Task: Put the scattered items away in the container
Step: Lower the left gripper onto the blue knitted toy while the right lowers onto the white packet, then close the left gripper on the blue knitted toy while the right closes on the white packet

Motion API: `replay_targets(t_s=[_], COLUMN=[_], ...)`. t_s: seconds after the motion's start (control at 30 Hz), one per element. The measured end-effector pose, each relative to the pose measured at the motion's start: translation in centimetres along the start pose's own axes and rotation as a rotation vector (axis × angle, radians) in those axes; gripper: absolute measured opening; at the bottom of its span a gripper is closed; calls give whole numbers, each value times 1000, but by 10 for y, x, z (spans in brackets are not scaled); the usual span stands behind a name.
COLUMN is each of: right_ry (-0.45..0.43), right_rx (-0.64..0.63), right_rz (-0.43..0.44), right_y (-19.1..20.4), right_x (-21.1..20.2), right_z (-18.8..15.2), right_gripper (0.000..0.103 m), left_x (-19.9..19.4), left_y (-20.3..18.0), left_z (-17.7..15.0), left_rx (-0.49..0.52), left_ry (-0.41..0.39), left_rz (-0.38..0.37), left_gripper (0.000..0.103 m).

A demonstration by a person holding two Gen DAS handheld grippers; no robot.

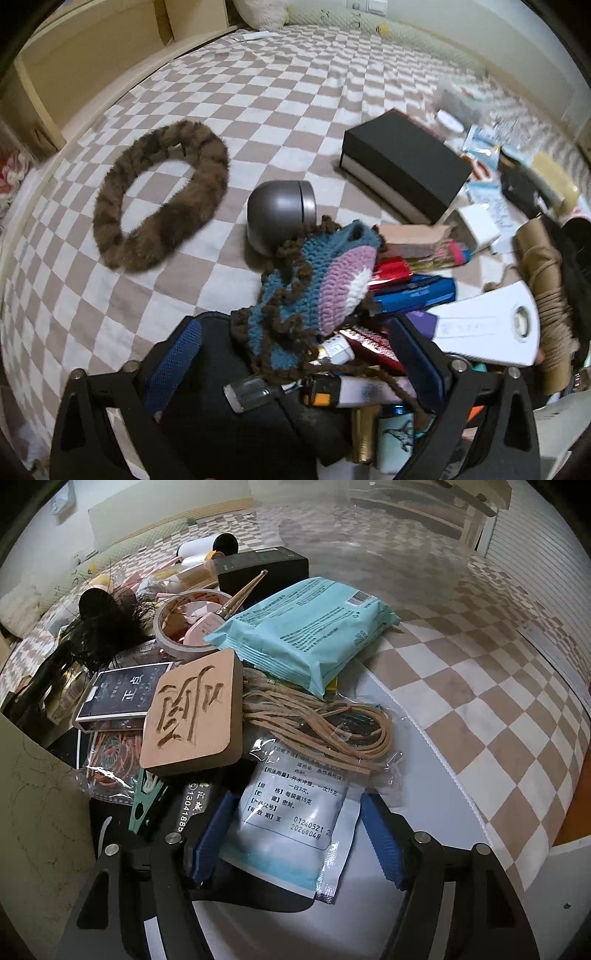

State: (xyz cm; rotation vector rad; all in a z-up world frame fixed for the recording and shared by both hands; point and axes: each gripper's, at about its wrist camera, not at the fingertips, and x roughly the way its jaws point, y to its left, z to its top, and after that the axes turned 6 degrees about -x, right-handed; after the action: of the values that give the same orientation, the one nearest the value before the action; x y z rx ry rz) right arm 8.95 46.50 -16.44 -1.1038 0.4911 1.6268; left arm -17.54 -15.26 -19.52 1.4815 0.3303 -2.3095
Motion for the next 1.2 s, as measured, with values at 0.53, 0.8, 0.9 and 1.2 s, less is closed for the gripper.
replay_targets(t_s=[0.53, 0.8, 0.9, 1.2], right_ry=[40, 54, 58, 51], right_rx=[109, 218, 212, 70], right_rz=[161, 234, 205, 83], right_y=[-14, -22, -21, 3], right_x=[-12, -16, -13, 4], right_z=[-3, -2, 1, 7], right_gripper=[72, 93, 93, 86], left_x=[-7, -15, -16, -18], left_y=[20, 27, 29, 32], left_z=[10, 13, 13, 15], left_rx=[-61, -92, -96, -90], left_ry=[-1, -8, -13, -37], left_rz=[-39, -89, -90, -73], left_gripper=[21, 18, 18, 18])
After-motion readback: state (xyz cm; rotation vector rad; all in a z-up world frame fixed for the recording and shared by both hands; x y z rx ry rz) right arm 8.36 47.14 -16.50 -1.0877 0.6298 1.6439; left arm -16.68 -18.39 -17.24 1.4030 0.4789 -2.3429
